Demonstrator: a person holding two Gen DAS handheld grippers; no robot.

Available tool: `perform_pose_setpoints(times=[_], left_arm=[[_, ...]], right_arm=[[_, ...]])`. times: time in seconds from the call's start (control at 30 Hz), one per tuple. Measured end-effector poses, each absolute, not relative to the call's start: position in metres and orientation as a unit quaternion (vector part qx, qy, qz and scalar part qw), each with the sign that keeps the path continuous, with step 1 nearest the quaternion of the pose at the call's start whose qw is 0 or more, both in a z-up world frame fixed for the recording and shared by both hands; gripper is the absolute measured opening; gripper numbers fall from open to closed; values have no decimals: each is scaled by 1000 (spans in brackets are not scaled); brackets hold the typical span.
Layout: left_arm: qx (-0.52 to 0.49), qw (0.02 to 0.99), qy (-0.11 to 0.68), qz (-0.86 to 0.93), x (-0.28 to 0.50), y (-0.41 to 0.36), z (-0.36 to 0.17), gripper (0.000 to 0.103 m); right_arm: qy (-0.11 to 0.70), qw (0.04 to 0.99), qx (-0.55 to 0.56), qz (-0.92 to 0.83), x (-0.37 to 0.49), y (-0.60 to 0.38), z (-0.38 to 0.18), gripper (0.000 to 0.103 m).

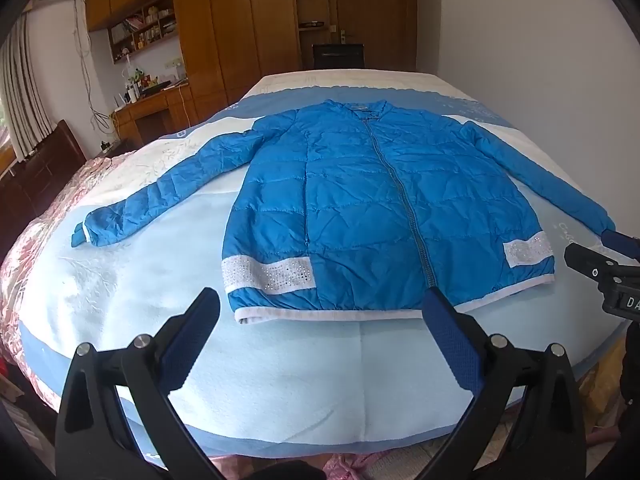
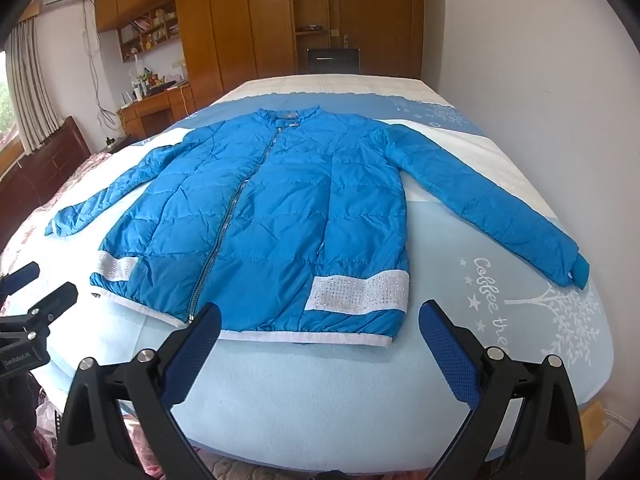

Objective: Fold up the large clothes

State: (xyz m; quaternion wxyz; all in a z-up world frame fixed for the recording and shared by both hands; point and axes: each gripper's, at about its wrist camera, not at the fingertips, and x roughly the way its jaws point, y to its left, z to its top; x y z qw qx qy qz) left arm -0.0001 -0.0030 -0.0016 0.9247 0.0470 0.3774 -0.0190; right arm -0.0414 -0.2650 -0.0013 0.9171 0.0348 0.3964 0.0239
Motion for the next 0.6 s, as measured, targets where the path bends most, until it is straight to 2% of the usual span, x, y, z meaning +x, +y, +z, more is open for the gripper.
perform_pose_setpoints(times=[0.6], left_arm=[[48, 926, 375, -15, -1, -1, 2, 100]], right_arm=[[394, 918, 34, 24, -42, -264, 0, 99]])
